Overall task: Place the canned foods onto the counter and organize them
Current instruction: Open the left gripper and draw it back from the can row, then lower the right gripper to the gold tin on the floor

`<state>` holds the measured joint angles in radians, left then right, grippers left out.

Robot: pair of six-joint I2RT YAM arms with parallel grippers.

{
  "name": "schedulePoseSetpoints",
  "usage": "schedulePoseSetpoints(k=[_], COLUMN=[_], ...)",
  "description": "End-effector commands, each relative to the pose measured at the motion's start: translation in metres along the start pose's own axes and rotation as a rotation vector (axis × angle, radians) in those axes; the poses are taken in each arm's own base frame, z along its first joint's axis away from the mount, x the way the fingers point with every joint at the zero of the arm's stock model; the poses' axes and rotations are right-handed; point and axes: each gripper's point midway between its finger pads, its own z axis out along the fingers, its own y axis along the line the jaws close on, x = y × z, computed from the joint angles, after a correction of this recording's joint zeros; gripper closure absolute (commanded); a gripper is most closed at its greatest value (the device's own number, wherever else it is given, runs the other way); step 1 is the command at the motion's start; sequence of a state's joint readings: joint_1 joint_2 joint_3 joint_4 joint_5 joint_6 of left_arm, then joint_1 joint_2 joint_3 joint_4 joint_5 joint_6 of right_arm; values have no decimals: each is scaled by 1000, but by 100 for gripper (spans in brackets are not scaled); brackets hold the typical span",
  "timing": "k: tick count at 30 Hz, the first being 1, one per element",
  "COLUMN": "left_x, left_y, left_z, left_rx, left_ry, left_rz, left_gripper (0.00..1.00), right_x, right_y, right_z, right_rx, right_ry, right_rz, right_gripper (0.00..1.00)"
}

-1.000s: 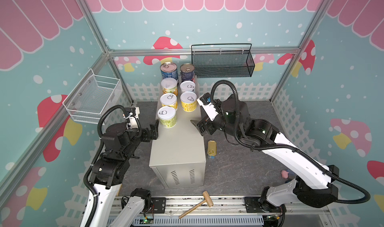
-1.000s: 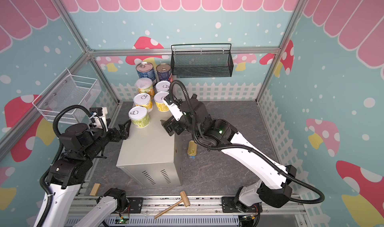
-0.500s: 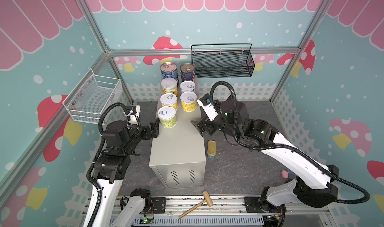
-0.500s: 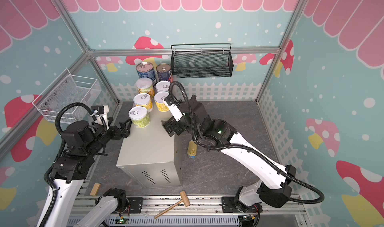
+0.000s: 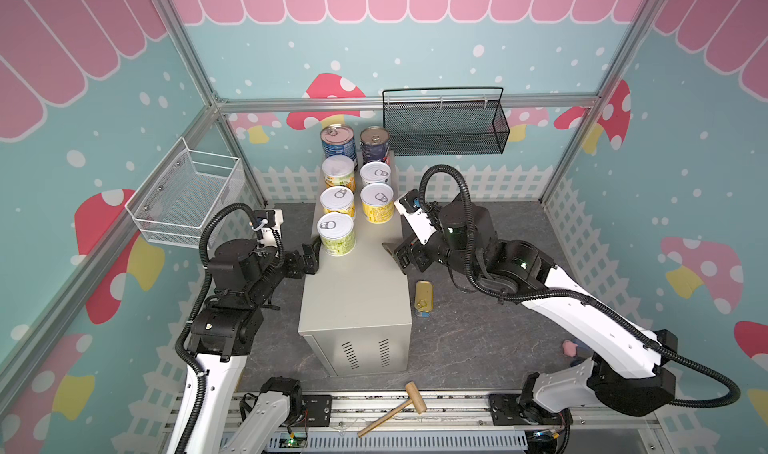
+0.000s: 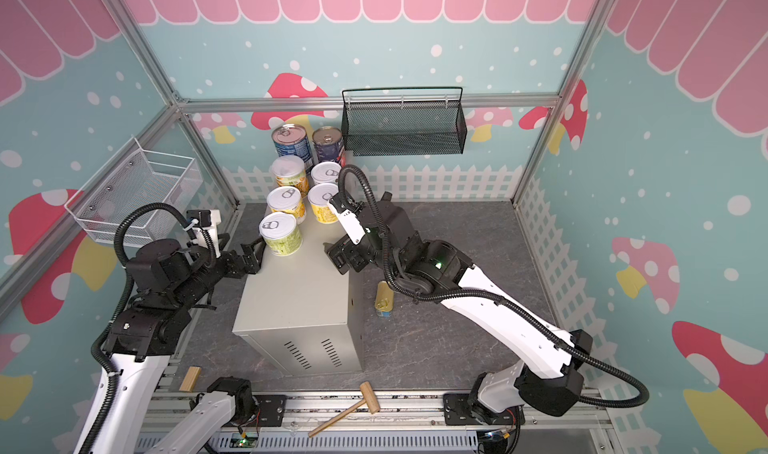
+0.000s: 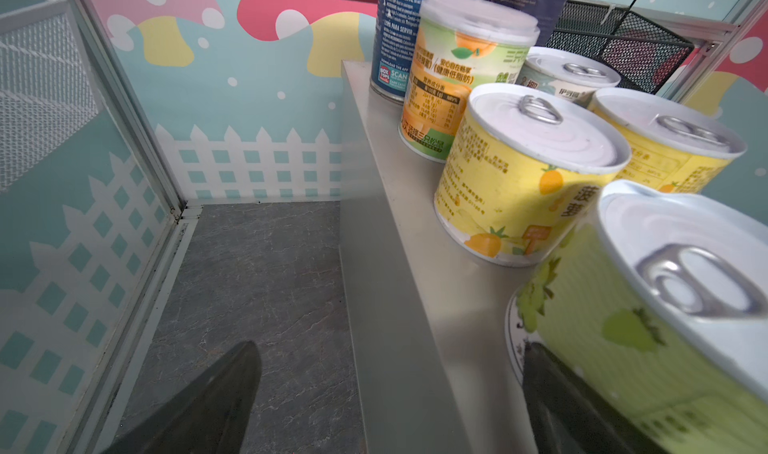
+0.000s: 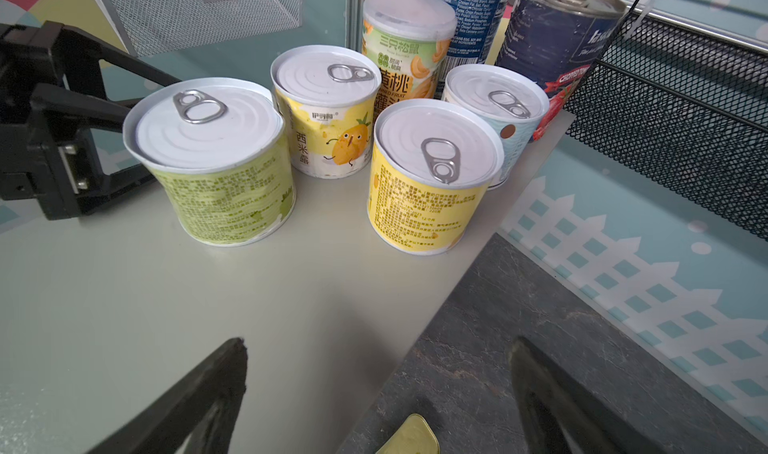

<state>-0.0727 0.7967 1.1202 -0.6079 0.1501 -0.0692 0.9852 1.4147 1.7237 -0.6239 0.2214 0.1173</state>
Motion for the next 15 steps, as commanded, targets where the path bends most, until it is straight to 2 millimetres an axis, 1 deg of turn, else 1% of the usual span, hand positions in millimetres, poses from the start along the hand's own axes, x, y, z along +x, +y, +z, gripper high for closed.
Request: schedulePoseSetpoints(k=[1, 6, 12, 15], left_x=[-1, -4, -5, -8], left_y=[2, 17, 23, 27], left_z=[0, -4, -9, -14], left_rx=[-3, -89, -129, -153], left_ry=[-13, -30, -45, -60], left_rz=[-3, -16, -14, -14], left_gripper=[0, 0, 0, 0], right_x=[-3, -3, -1, 3], right_y=[-6, -7, -6, -14], right_z=[-9, -10, -7, -7], right_rx=[16, 22, 20, 65], right_ry=[-19, -20, -11, 4], right_rz=[15, 15, 18, 27], right_gripper=[0, 0, 0, 1])
